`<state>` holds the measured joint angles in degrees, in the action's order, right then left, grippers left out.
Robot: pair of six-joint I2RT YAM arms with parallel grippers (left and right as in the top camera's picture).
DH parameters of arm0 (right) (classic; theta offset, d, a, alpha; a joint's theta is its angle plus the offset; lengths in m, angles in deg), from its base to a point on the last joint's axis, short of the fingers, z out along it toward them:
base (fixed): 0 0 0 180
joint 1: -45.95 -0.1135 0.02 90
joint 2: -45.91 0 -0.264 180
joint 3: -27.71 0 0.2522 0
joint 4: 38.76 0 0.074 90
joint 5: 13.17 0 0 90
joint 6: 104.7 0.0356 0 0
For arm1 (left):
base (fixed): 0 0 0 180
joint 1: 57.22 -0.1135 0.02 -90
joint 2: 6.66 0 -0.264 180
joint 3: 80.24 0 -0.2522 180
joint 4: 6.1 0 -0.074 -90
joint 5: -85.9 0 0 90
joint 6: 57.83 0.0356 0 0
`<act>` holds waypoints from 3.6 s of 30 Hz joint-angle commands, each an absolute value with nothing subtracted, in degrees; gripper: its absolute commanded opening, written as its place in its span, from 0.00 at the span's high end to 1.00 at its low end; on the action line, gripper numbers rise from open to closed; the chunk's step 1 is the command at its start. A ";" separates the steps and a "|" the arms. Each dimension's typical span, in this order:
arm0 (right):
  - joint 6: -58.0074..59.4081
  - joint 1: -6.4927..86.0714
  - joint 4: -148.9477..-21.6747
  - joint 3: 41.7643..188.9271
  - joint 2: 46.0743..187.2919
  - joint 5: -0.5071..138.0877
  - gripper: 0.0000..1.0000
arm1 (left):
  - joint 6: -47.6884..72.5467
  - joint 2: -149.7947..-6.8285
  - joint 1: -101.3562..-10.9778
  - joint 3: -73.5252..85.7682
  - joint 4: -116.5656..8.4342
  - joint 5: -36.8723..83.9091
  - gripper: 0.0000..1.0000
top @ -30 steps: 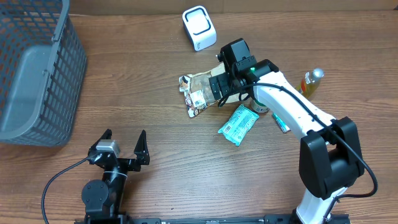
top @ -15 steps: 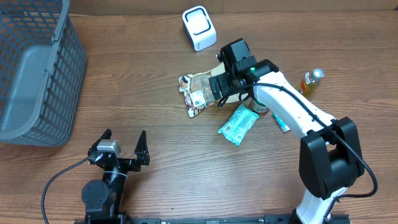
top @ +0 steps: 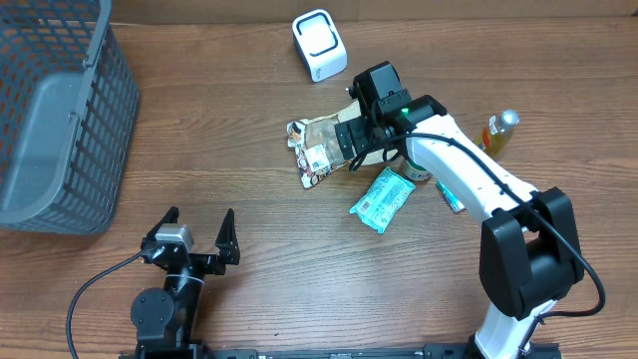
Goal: Scan the item barcode
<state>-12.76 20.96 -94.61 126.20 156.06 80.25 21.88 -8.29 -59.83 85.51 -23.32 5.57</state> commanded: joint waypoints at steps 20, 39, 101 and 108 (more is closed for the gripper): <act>-13.20 21.94 -98.39 126.04 105.94 85.83 0.00 | 23.00 -7.70 -59.39 85.72 -23.43 5.84 0.01; -12.50 33.90 -106.24 97.17 57.55 79.60 0.00 | 23.00 -7.68 -59.39 85.72 -23.43 5.81 0.00; -18.21 37.51 -57.35 41.94 46.07 75.47 0.00 | 23.00 -7.68 -59.39 85.72 -23.43 5.81 0.01; -18.18 37.44 -57.35 41.94 46.07 75.64 0.00 | 23.00 -7.68 -59.39 85.72 -23.43 5.81 0.00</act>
<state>-16.98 37.31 -57.67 42.53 46.64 74.86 21.88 -8.27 -59.83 85.51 -23.32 5.55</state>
